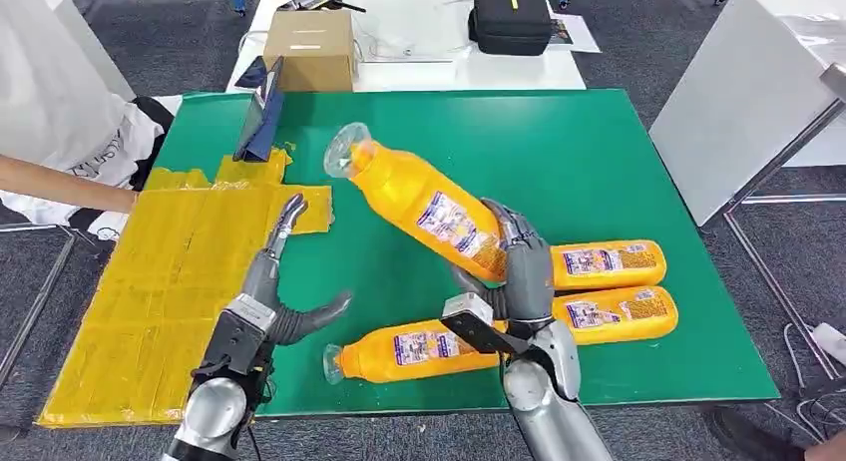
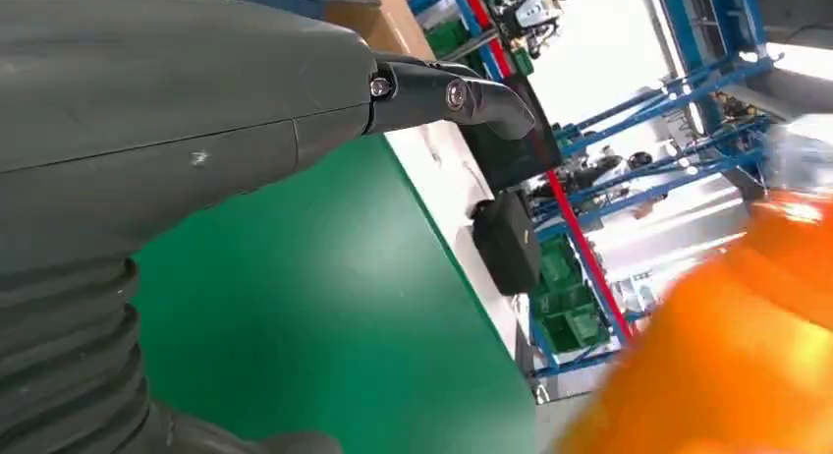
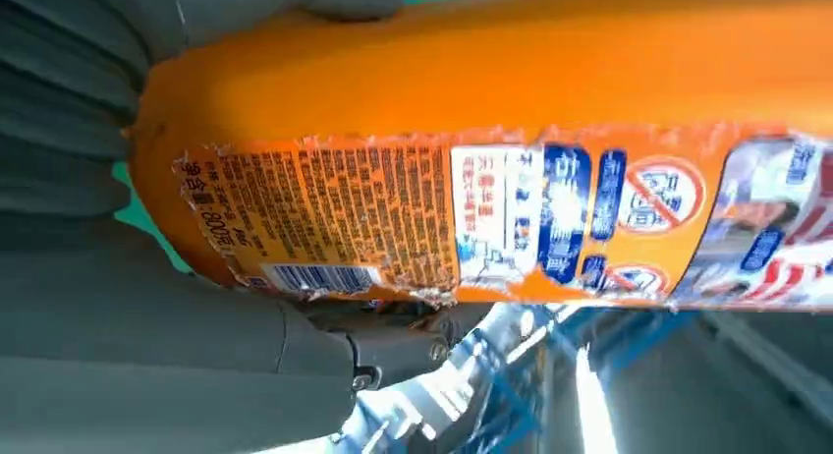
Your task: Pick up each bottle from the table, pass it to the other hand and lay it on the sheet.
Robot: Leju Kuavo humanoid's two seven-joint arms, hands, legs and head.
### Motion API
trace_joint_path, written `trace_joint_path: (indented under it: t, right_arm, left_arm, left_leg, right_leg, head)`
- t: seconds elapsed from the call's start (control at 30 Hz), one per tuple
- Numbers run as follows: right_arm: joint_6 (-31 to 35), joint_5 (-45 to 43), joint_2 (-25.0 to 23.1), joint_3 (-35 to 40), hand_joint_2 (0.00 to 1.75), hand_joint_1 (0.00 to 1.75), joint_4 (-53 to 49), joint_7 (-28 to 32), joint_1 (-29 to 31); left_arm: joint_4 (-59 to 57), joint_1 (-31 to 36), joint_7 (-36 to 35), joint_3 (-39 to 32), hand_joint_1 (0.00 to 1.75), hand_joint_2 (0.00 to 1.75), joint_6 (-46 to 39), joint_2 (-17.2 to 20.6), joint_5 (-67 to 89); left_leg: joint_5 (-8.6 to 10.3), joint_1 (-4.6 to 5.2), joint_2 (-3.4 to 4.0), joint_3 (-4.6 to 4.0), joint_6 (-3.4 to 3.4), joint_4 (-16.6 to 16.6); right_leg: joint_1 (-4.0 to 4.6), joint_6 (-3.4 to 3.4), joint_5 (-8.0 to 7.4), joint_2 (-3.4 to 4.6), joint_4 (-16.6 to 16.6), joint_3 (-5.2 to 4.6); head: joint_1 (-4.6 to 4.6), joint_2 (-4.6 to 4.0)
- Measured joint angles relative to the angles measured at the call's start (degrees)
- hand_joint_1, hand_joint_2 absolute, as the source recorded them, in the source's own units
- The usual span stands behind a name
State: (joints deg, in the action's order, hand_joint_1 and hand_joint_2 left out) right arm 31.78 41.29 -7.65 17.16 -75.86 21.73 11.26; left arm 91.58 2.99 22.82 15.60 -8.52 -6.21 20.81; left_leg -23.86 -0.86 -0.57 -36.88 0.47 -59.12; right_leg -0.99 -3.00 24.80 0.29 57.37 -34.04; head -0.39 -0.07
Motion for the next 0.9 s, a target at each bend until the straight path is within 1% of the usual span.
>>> trace_joint_path:
  t: [0.17,0.27,0.37,0.43,0.57,0.73,0.9]
  right_arm:
    - [0.4,-0.8,-0.8,-1.3,1.75,1.75,-3.8,1.1,-1.8]
    - [3.4,1.1,-1.5,-1.8,1.75,1.75,-5.5,1.1,-2.7]
    - [4.2,1.2,-2.0,-1.8,1.75,1.75,-6.8,0.2,-3.4]
    - [2.2,-1.7,-2.0,-1.8,1.75,1.75,-7.4,0.6,-3.7]
    - [-4.9,-6.6,-2.0,-0.9,1.75,1.75,-7.4,2.6,-4.0]
    - [-6.1,-7.0,-2.5,0.7,1.75,1.75,-5.9,3.9,-4.0]
    - [-6.1,-5.9,-3.1,2.6,1.75,1.75,-3.0,4.0,-4.0]
  left_arm:
    - [-0.2,0.2,0.0,0.4,0.0,1.75,-0.2,0.0,0.0]
    - [-0.2,0.3,-0.2,0.4,0.0,1.75,-0.9,0.0,0.0]
    - [-0.2,0.4,-0.4,0.4,0.0,1.75,-1.1,0.0,-0.1]
    - [-0.2,0.6,-0.7,0.5,0.0,1.75,-0.6,0.0,-1.0]
    - [-0.2,1.9,-1.0,1.8,0.0,1.75,6.6,0.3,-7.8]
    - [-0.4,3.8,-1.1,2.8,0.0,1.75,11.3,1.1,-13.1]
    - [-0.4,5.9,-1.4,3.2,0.0,1.75,13.0,1.6,-17.1]
  left_leg:
    - [0.01,0.0,0.0,0.01,0.0,0.0]
    - [0.01,0.0,0.0,0.01,0.0,0.0]
    - [0.0,-0.01,0.0,0.0,0.0,0.0]
    - [0.0,-0.01,-0.01,0.0,0.0,0.0]
    - [0.0,0.0,-0.01,0.0,0.0,0.0]
    - [0.01,-0.01,-0.02,0.01,-0.01,0.0]
    - [0.01,-0.01,-0.02,0.0,-0.01,0.0]
  right_leg:
    - [0.01,0.0,0.0,0.0,0.0,0.01]
    - [0.01,0.0,0.0,0.01,0.0,0.0]
    - [0.01,0.0,0.0,0.0,0.0,-0.01]
    - [0.01,0.0,0.0,0.0,0.0,-0.01]
    - [0.01,0.0,0.0,0.0,0.0,0.01]
    - [0.02,0.0,0.0,0.0,0.0,0.04]
    - [0.02,0.0,0.0,0.0,0.0,0.03]
  head:
    - [0.0,0.0]
    - [-0.02,0.0]
    - [-0.02,0.0]
    - [-0.02,0.0]
    - [0.0,0.0]
    - [0.0,0.0]
    - [-0.02,0.0]
